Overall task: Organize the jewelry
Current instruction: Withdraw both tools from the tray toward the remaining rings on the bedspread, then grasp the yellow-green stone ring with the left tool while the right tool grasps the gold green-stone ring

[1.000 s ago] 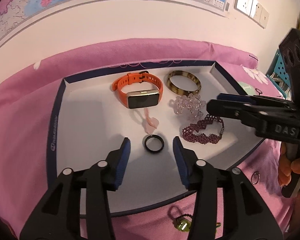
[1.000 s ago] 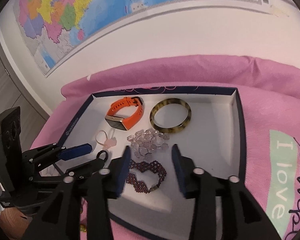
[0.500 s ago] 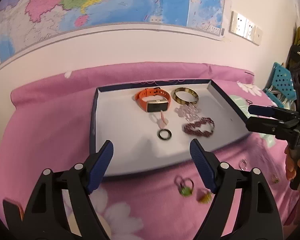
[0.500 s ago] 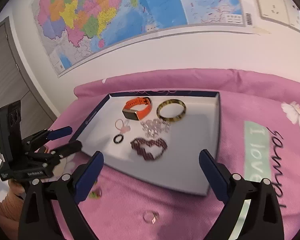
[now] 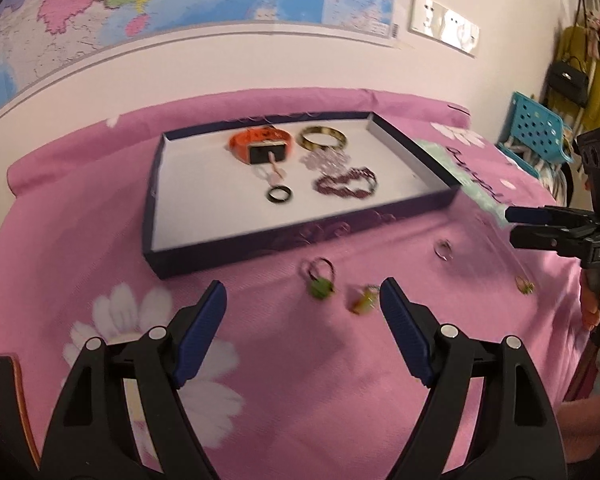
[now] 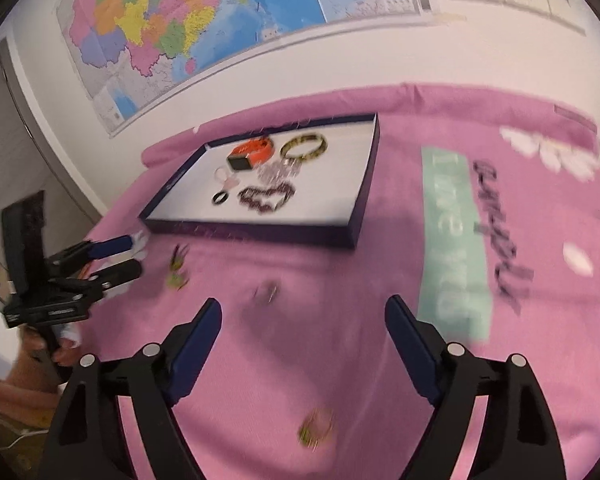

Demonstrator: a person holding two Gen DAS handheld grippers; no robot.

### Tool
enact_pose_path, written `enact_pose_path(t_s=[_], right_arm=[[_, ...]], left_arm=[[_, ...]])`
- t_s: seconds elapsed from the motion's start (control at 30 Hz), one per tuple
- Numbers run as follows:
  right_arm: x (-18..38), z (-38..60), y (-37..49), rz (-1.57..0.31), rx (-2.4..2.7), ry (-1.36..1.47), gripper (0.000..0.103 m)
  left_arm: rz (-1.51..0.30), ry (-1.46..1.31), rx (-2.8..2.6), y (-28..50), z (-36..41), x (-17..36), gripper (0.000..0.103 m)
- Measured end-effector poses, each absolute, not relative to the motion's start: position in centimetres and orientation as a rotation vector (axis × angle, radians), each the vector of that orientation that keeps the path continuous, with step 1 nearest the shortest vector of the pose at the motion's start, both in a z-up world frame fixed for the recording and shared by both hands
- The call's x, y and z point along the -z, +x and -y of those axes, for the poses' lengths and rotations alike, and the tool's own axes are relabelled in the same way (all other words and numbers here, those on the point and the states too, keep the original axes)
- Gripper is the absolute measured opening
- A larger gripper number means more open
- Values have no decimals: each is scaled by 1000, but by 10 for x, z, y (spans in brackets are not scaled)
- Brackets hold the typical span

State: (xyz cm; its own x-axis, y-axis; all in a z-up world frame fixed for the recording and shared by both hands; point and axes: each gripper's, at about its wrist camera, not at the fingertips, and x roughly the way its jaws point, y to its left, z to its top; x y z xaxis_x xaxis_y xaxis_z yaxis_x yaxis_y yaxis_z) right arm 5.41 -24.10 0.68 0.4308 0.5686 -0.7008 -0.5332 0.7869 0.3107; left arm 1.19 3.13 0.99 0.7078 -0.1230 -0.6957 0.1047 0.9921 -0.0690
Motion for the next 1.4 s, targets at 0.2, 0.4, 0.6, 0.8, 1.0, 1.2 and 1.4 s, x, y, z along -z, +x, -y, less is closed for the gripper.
enact_pose_path(t_s=[0.2,0.4,0.6,0.8,1.0,1.2,1.4], right_arm=[[5,251,27,-931,-670,-2,65],[11,264,13,-945,-654,4,62],[11,257,-2,-931,-650,-55,56],[14,250,-8,-899,-616,-94,37],[15,246,-8,-872,-580,-142,11],[13,244,-4,-875,-602,-121,8],[11,237,-2,-860,-633,-106,8]], left_arm=[[-811,-17,163,6,-20,2,74],[-832,-7,197,8,-9,6,67],[-847,-8,221,15,3,9,62],[-872,-4,226,21,9,14,56],[-877,-12,229,25,9,14,49],[-881,-16,220,31,10,15,42],[-882,-2,202,31,12,14,32]])
